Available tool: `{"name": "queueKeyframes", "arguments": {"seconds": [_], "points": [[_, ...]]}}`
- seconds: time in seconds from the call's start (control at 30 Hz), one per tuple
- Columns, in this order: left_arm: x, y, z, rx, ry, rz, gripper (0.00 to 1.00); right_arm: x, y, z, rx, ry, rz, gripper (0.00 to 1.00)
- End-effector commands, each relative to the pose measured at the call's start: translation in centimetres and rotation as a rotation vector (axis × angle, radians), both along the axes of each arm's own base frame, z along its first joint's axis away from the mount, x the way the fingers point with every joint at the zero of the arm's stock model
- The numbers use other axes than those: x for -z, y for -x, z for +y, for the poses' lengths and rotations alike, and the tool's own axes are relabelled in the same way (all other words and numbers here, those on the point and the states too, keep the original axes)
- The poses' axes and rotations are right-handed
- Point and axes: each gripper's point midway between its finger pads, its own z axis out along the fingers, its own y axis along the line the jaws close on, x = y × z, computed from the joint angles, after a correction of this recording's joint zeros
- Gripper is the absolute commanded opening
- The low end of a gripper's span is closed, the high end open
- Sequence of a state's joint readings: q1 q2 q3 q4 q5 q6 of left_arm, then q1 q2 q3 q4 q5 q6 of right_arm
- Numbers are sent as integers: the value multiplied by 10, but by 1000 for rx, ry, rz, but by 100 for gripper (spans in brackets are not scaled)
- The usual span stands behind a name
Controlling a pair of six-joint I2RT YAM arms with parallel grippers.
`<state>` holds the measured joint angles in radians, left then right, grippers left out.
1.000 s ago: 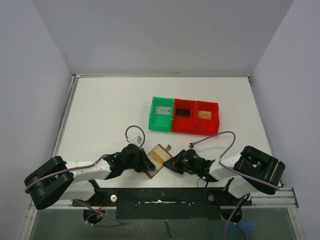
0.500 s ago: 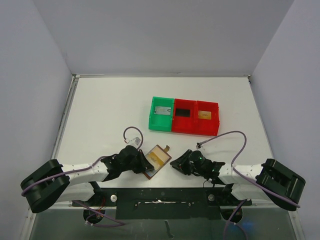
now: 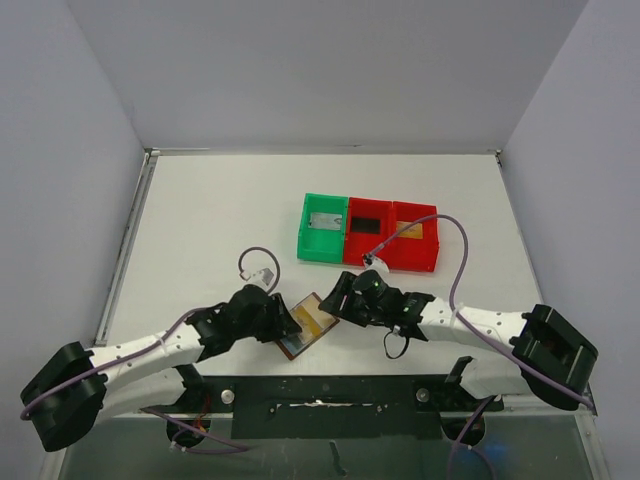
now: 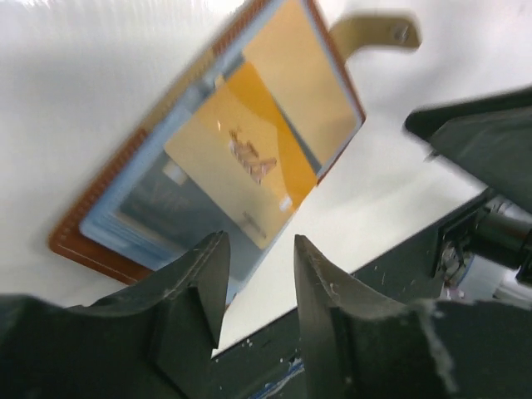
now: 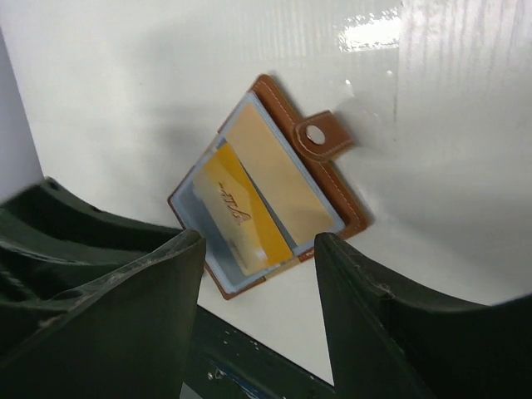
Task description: Take the credit cards out of the card holder
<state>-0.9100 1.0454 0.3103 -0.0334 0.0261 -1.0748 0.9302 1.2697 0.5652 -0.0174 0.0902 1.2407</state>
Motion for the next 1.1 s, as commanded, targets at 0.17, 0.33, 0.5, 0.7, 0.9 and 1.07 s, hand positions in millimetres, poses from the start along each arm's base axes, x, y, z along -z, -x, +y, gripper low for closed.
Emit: {"name": "queueKeyframes", "arguments": {"seconds": [0.17, 0.33, 0.5, 0.7, 0.9, 1.07], "points": [[-28, -63, 34, 12, -7, -101, 45, 8, 20, 11, -37, -92, 73, 57], [-11, -65, 28, 90, -41, -47, 41, 18, 25, 19, -50, -126, 120, 56], [4, -57, 24, 134, -48, -2, 36, 32, 30, 24, -42, -132, 187, 52], [11, -51, 25, 162, -68, 15, 34, 48, 37, 21, -5, -162, 246, 46], [16, -47, 19, 198, -82, 31, 29, 51, 42, 29, -46, -182, 257, 38], [21, -46, 18, 194, -100, 41, 26, 50, 42, 33, -63, -200, 245, 23]]}}
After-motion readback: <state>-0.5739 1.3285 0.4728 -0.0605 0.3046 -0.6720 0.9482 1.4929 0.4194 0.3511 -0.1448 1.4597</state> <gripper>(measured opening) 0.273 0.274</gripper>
